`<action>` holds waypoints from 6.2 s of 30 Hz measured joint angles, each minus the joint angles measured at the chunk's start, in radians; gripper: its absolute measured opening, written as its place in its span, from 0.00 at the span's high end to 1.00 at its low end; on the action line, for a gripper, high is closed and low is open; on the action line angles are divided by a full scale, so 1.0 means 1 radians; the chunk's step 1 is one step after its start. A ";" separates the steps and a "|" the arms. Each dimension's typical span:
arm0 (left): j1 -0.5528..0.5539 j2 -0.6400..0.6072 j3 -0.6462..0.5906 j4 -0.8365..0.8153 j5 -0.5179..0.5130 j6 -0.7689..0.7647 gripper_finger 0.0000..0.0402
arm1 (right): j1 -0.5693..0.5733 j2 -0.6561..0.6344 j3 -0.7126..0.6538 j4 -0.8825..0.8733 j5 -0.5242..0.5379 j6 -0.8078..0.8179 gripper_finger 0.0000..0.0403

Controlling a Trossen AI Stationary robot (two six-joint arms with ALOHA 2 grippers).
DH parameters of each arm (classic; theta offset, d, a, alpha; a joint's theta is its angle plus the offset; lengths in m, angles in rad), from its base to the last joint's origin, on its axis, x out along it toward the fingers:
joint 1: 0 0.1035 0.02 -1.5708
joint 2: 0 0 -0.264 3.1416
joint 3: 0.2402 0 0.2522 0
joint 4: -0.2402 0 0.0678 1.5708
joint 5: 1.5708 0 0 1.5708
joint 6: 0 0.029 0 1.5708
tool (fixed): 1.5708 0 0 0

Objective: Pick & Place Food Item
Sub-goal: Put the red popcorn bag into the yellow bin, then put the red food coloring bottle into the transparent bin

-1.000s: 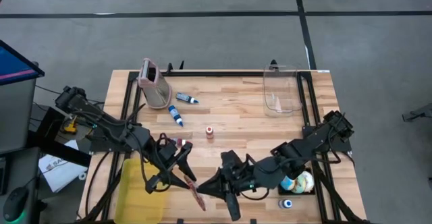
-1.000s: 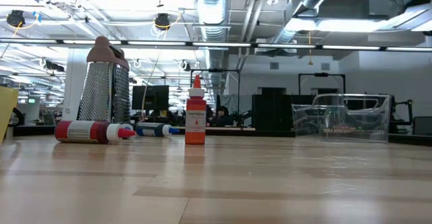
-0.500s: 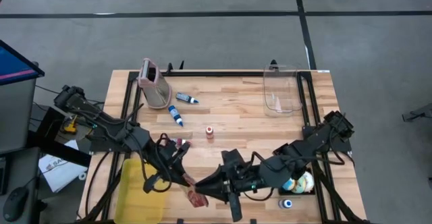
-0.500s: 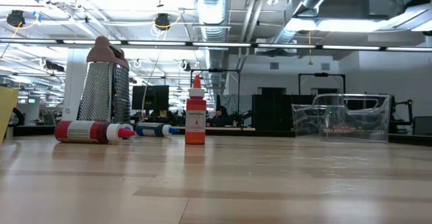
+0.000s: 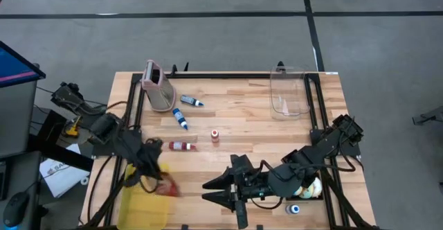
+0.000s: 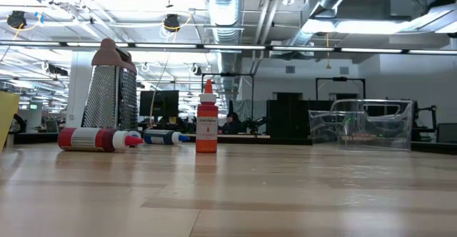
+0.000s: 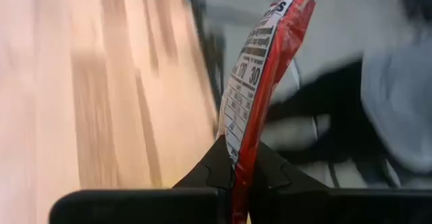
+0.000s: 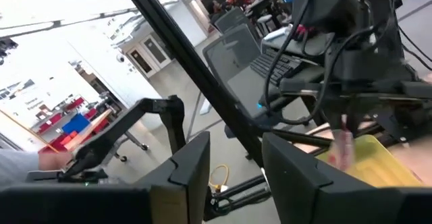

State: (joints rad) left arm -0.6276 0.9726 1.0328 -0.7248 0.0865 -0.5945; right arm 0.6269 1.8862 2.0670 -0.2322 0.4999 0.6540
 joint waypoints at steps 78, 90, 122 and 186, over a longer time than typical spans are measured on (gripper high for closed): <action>-0.147 -0.055 -0.453 0.088 0.051 -0.624 0.61 | 0.064 0.000 -0.001 -0.073 0.135 0.052 0.68; -0.146 -0.082 -0.453 0.574 -0.158 -0.315 0.76 | 0.066 0.000 -0.001 -0.097 0.217 0.027 0.69; 0.145 0.108 -0.154 -0.183 -0.273 0.385 0.46 | -0.025 0.000 -0.002 -0.851 0.093 0.527 0.71; 0.571 0.496 -0.358 0.070 -0.077 0.423 0.75 | 0.093 0.000 0.000 -0.785 0.264 0.592 0.71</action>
State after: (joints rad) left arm -0.0566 1.4687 0.6751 -0.6552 0.0093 -0.1713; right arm 0.7197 1.8858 2.0666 -1.0172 0.7643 1.2461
